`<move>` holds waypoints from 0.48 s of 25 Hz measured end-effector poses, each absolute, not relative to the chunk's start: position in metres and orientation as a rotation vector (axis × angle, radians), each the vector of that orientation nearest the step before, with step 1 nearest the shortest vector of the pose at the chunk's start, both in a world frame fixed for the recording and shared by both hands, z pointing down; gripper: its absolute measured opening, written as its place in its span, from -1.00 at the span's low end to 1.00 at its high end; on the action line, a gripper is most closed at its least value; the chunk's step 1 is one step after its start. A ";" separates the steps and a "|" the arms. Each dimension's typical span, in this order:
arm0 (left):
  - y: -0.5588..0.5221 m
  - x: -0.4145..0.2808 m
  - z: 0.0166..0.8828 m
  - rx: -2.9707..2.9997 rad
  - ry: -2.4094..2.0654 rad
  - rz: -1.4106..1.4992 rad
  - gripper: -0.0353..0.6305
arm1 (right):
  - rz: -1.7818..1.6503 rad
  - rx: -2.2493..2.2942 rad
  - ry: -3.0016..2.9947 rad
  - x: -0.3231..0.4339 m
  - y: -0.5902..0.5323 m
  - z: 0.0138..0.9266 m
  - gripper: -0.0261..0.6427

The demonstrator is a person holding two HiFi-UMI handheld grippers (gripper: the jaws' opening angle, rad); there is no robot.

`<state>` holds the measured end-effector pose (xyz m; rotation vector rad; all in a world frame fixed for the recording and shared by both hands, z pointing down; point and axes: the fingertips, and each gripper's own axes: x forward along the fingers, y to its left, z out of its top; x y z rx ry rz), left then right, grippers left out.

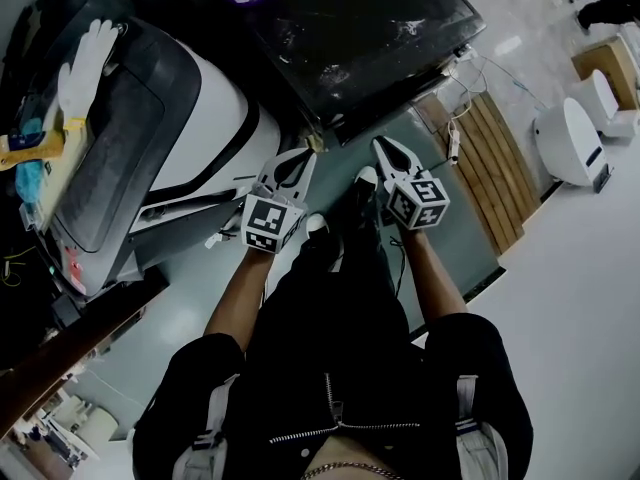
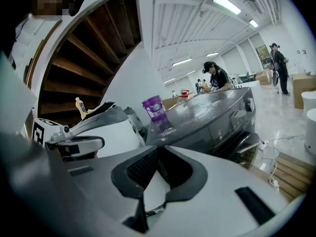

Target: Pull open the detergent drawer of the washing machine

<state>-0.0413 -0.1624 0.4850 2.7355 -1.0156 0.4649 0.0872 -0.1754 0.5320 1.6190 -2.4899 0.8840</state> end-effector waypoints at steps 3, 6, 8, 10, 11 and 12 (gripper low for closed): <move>-0.166 -0.042 0.493 2.711 -1.028 0.485 -0.83 | 0.939 1.568 -2.506 0.081 -0.187 0.546 -0.73; -0.171 -0.044 0.499 2.686 -1.045 0.495 -0.83 | 1.012 1.497 -2.505 0.078 -0.196 0.571 -0.57; -0.173 -0.047 0.504 2.666 -1.060 0.502 -0.83 | 1.135 1.468 -2.511 0.075 -0.203 0.583 -0.44; -0.174 -0.051 0.509 2.642 -1.077 0.512 -0.83 | 1.299 1.454 -2.521 0.074 -0.211 0.593 -0.23; -0.174 -0.054 0.512 2.629 -1.085 0.518 -0.83 | 1.370 1.442 -2.529 0.075 -0.213 0.599 -0.16; -0.174 -0.056 0.515 2.616 -1.092 0.526 -0.83 | 1.431 1.429 -2.539 0.076 -0.216 0.605 -0.13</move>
